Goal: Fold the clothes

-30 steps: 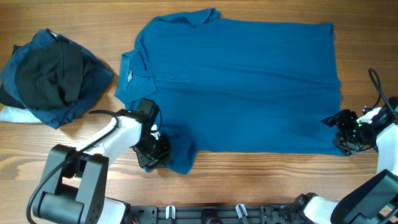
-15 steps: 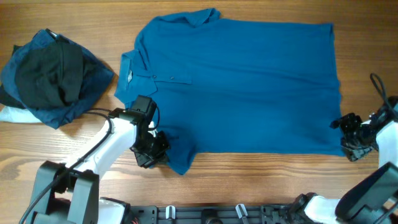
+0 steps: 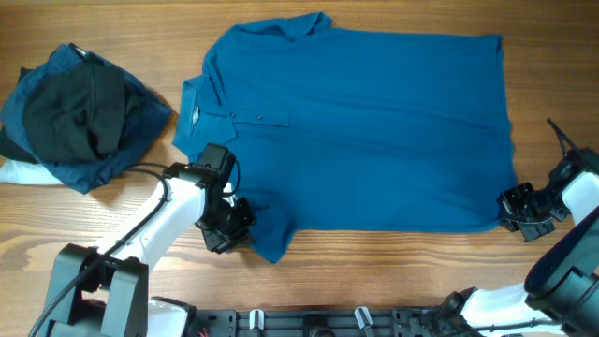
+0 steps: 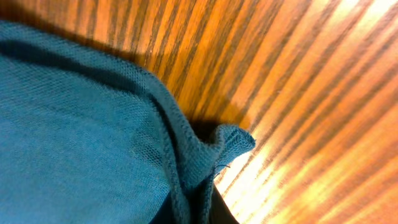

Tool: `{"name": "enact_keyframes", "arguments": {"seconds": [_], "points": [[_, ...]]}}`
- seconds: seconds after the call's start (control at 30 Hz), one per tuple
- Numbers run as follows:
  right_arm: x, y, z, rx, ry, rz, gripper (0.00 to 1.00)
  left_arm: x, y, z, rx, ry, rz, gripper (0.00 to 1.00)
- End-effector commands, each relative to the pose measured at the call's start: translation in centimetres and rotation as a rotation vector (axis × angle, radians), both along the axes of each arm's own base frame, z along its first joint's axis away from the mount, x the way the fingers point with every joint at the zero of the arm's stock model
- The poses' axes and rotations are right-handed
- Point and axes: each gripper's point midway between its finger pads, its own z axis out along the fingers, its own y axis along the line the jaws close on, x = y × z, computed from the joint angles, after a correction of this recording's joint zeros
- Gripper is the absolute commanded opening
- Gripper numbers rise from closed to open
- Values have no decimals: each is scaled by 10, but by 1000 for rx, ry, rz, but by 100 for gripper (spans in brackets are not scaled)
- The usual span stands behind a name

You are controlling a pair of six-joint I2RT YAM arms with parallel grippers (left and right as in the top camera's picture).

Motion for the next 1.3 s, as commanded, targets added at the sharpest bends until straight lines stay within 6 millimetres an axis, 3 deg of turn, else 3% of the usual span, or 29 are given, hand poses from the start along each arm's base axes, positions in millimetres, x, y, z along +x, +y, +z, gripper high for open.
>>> {"name": "enact_keyframes", "arguments": {"seconds": [0.0,0.07,0.17,0.23,0.4,0.6,0.8,0.97,1.1,1.27], "points": [[4,-4,38,-73,-91,41,4,7,-1,19,-14,-30,-10,4],[13,5,69,-76,-203,93,4,4,-1,36,-15,-20,-10,4],[19,7,108,-122,-307,108,4,23,-6,70,-49,-132,-58,4],[27,12,116,-104,-365,116,4,39,-4,85,-28,-214,-64,4],[68,17,132,-42,-570,121,4,75,11,94,79,-379,-101,4],[88,9,128,-7,-615,30,4,128,4,108,67,-651,-198,4],[103,-1,102,37,-594,-28,4,176,7,129,155,-916,-312,4],[119,-2,79,102,-603,-47,4,195,6,142,183,-1027,-362,4],[130,-2,77,129,-640,-47,4,214,17,152,280,-1102,-355,4],[133,-3,78,120,-652,-44,4,230,11,141,279,-1121,-375,4]]}}
